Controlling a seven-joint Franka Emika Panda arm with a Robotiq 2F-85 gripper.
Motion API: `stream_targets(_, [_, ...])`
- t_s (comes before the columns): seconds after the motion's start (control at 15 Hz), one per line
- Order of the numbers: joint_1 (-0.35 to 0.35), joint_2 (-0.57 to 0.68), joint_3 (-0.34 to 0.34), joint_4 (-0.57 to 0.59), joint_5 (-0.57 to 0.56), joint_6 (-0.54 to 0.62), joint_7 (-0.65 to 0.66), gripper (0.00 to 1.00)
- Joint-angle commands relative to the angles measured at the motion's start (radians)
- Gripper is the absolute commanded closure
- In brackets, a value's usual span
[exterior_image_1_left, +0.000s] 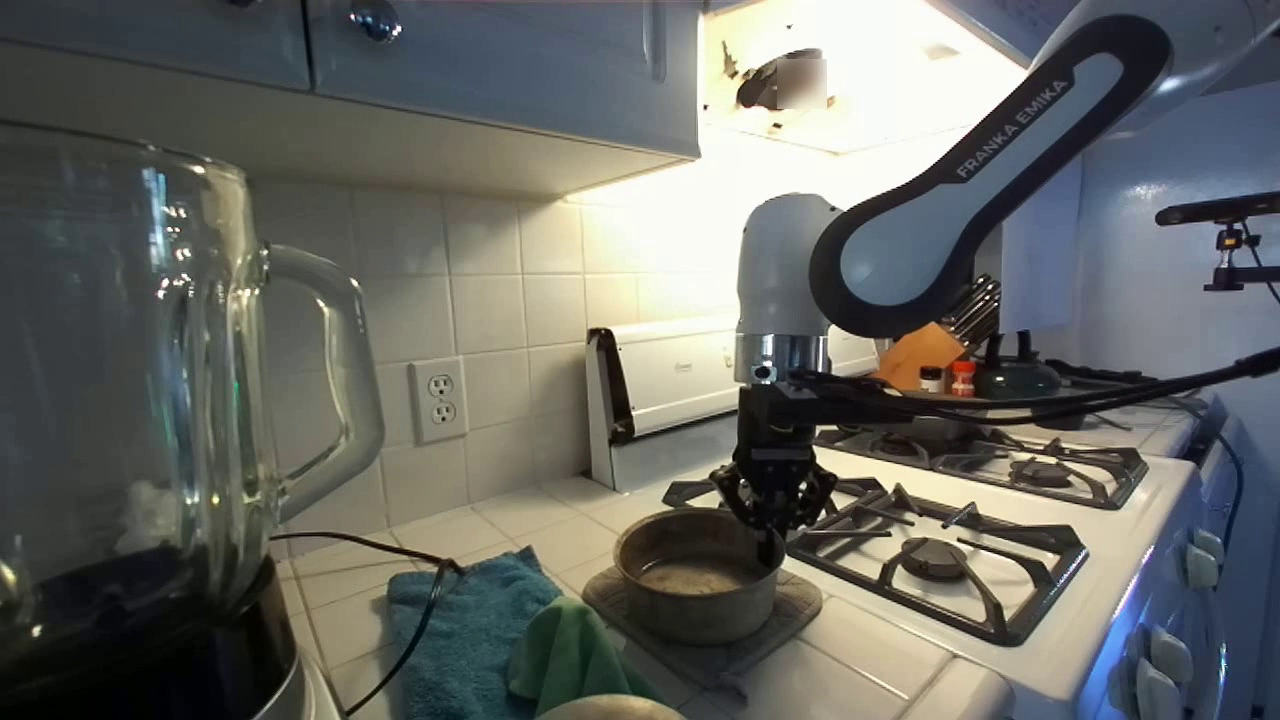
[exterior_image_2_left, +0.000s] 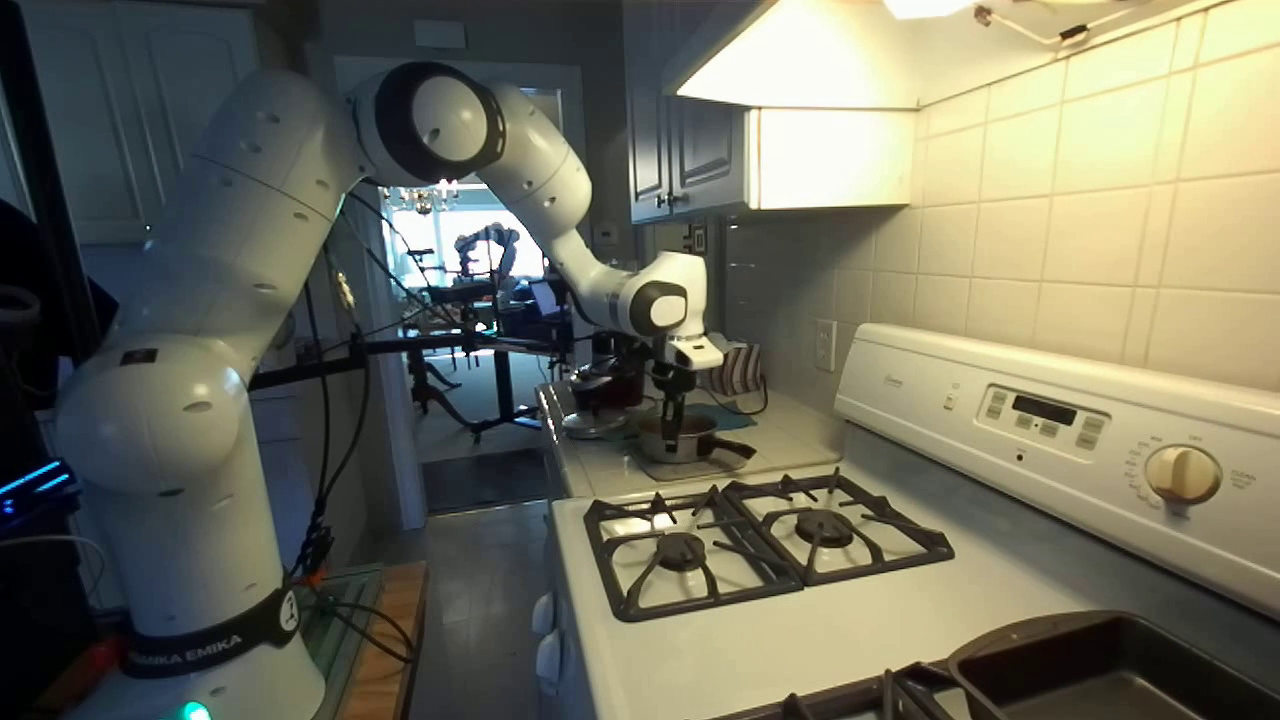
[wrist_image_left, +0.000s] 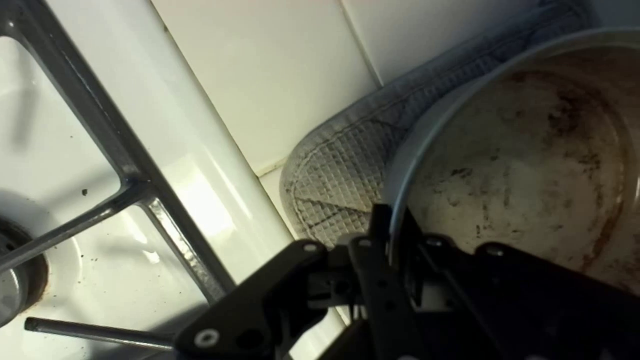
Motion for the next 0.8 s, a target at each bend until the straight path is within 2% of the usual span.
stream_targets(0.0, [-0.016, -0.024, 0.013, -0.016, 0.039, 0.061, 0.005, 0.98])
stream_targets(0.33, [-0.022, -0.046, 0.006, -0.040, 0.045, 0.113, 0.008, 0.98])
stream_targets(0.73, [-0.043, -0.143, -0.013, -0.145, 0.045, 0.117, 0.046, 0.98])
